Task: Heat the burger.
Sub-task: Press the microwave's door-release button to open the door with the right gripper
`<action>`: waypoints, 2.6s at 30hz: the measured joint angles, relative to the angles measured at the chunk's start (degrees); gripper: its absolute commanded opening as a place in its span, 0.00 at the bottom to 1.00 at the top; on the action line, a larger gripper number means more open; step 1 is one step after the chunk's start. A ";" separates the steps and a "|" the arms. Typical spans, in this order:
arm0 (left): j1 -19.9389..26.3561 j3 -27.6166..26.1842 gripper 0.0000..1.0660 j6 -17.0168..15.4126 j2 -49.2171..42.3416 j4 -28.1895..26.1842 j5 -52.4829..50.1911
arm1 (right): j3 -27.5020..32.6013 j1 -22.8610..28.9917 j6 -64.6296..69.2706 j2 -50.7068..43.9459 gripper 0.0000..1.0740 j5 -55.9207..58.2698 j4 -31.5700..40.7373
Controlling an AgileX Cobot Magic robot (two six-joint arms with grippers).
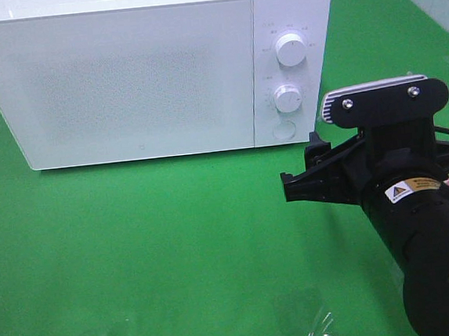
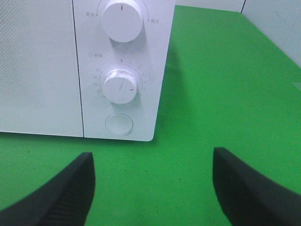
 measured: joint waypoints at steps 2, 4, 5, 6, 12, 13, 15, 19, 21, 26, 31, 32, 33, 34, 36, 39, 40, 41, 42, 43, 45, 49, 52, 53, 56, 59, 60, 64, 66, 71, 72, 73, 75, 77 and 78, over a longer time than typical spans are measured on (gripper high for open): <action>0.00 0.00 0.94 0.00 0.00 0.00 0.00 | 0.00 -0.11 0.40 0.52 0.66 -0.06 -0.06; 0.00 0.00 0.94 0.00 0.00 0.00 0.00 | 0.00 -0.40 2.06 1.49 0.66 -0.06 -0.74; 0.00 0.00 0.94 0.00 0.00 0.00 0.00 | 0.00 -0.57 4.87 2.41 0.64 -0.06 -1.66; 0.00 0.00 0.94 0.00 0.00 0.00 0.00 | 0.00 -0.57 9.45 2.64 0.62 0.00 -2.46; 0.00 0.00 0.94 0.00 0.00 0.00 0.00 | -0.06 -0.57 28.71 2.64 0.50 -0.06 -4.13; 0.00 0.00 0.94 0.00 0.00 0.00 0.00 | -0.06 -0.57 28.71 2.64 0.50 -0.06 -4.13; 0.00 0.00 0.94 0.00 0.00 0.00 0.00 | -0.06 -0.57 36.10 2.64 0.46 -0.06 -4.13; 0.00 0.00 0.94 0.00 0.00 0.00 0.00 | -0.06 -0.57 56.49 2.64 0.34 0.57 -4.18; 0.00 0.00 0.94 0.00 0.00 0.00 0.00 | -0.06 -0.57 63.83 2.64 0.29 1.20 -4.18; 0.00 0.00 0.94 0.00 0.00 0.00 0.00 | -0.06 -0.57 74.37 2.64 0.24 2.46 -4.41; 0.00 0.00 0.94 0.00 0.00 0.00 0.00 | -0.06 -0.63 86.80 2.64 0.12 6.19 -4.53; 0.00 0.00 0.94 0.00 0.00 0.00 0.00 | -0.06 -0.63 89.44 2.64 0.06 7.28 -4.53; 0.00 0.00 0.94 0.00 0.00 0.00 0.00 | -0.06 -0.63 89.44 2.64 0.06 7.28 -4.53; 0.00 0.00 0.94 0.00 0.00 0.00 0.00 | -0.06 -0.63 91.39 2.64 0.00 7.96 -4.53; 0.00 0.00 0.94 0.00 0.00 0.00 0.00 | -0.06 -0.63 92.59 2.64 0.00 8.31 -4.87; 0.00 0.00 0.94 0.00 0.00 0.00 0.00 | -0.06 -0.63 93.28 2.64 0.00 8.31 -5.67; 0.00 0.00 0.94 0.00 0.00 0.00 0.00 | -0.06 -0.63 93.28 2.64 0.00 8.31 -5.67; 0.00 0.00 0.94 0.00 0.00 0.00 0.00 | -0.06 -0.63 94.14 2.64 0.00 8.31 -5.90; 0.00 0.00 0.94 0.00 0.00 0.00 0.00 | -0.06 -0.63 94.14 2.64 0.00 8.31 -5.90; 0.00 0.00 0.94 0.00 0.00 0.00 0.00 | -0.06 -0.63 94.42 2.64 0.00 8.31 -5.96; 0.00 0.00 0.94 0.00 0.00 0.00 0.00 | -0.06 -0.63 94.60 2.64 0.00 8.31 -5.96; 0.00 0.00 0.94 0.00 0.00 0.00 0.00 | -0.06 -2.23 95.57 3.15 0.00 9.00 -7.68; 0.00 0.00 0.94 0.00 0.00 0.00 0.00 | -0.06 -4.58 97.63 3.21 0.00 9.85 -10.54; 0.00 0.00 0.94 0.00 0.00 0.00 0.00 | -0.06 -4.58 97.63 3.21 0.00 9.85 -10.54; 0.00 0.00 0.94 0.00 0.00 0.00 0.00 | -1.32 -7.73 99.58 3.78 0.00 10.77 -13.81; 0.00 0.00 0.94 0.00 0.00 0.00 0.00 | -3.38 -10.20 100.61 5.79 0.00 11.97 -17.19; 0.00 0.00 0.94 0.00 0.00 0.00 0.00 | -3.38 -10.20 100.61 5.79 0.00 11.97 -17.19; 0.00 0.00 0.94 0.00 0.00 0.00 0.00 | -4.76 -11.63 102.04 7.62 0.00 12.95 -18.51; 0.00 0.00 0.94 0.00 0.00 0.00 0.00 | -5.67 -12.61 102.90 8.65 0.00 13.41 -19.82; 0.00 0.00 0.94 0.00 0.00 0.00 0.00 | -9.05 -15.53 104.68 12.15 0.00 14.55 -23.20; 0.00 0.00 0.94 0.00 0.00 0.00 0.00 | -10.03 -16.50 104.74 13.12 0.00 15.53 -23.78; 0.00 0.00 0.94 0.00 0.00 0.00 0.00 | -10.03 -16.50 104.74 13.12 0.00 15.53 -23.78; 0.00 0.00 0.94 0.00 0.00 0.00 0.00 | -10.71 -17.07 105.02 13.58 0.00 16.16 -24.12; 0.00 0.00 0.94 0.00 0.00 0.00 0.00 | -11.40 -17.99 105.08 14.21 0.00 16.84 -24.75; 0.00 0.00 0.94 0.00 0.00 0.00 0.00 | -12.15 -18.79 105.08 14.84 0.00 17.30 -25.15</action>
